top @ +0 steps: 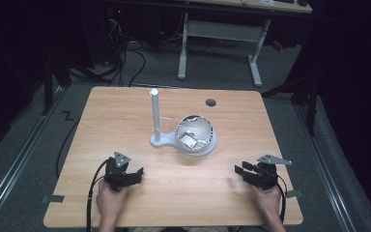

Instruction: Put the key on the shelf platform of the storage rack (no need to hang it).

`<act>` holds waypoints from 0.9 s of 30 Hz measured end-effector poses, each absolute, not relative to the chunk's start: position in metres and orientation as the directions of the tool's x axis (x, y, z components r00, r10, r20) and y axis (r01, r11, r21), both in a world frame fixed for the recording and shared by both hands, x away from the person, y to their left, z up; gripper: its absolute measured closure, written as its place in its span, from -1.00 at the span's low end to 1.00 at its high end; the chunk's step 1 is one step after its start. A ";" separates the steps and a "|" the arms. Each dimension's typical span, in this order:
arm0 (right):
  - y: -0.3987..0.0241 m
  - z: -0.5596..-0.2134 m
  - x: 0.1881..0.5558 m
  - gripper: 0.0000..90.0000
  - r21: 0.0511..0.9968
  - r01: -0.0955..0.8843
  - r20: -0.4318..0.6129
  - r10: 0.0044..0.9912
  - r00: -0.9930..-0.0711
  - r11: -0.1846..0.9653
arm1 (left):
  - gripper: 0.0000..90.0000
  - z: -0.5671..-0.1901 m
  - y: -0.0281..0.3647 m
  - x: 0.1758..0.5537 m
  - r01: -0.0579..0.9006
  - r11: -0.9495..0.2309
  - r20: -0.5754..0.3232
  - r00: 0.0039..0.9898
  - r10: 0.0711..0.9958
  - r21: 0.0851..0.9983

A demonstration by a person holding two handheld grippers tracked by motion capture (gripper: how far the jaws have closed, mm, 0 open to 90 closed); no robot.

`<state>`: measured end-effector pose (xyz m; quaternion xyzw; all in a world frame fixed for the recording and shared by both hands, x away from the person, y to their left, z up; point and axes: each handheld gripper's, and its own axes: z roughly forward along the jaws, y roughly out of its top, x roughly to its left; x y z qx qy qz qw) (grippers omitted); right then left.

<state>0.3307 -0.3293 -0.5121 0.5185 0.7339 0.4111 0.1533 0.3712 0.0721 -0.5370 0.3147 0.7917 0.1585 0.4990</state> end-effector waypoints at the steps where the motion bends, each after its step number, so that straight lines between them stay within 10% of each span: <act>1: -0.327 -0.515 0.331 0.21 0.761 0.635 0.193 0.888 -0.419 0.134 | -0.57 -0.537 0.072 0.371 0.340 0.752 -0.690 -0.304 0.657 0.565; 27: -0.308 -0.531 0.333 0.05 0.740 0.625 0.071 0.896 -0.438 0.247 | -0.57 -0.537 0.072 0.371 0.339 0.751 -0.690 -0.303 0.657 0.566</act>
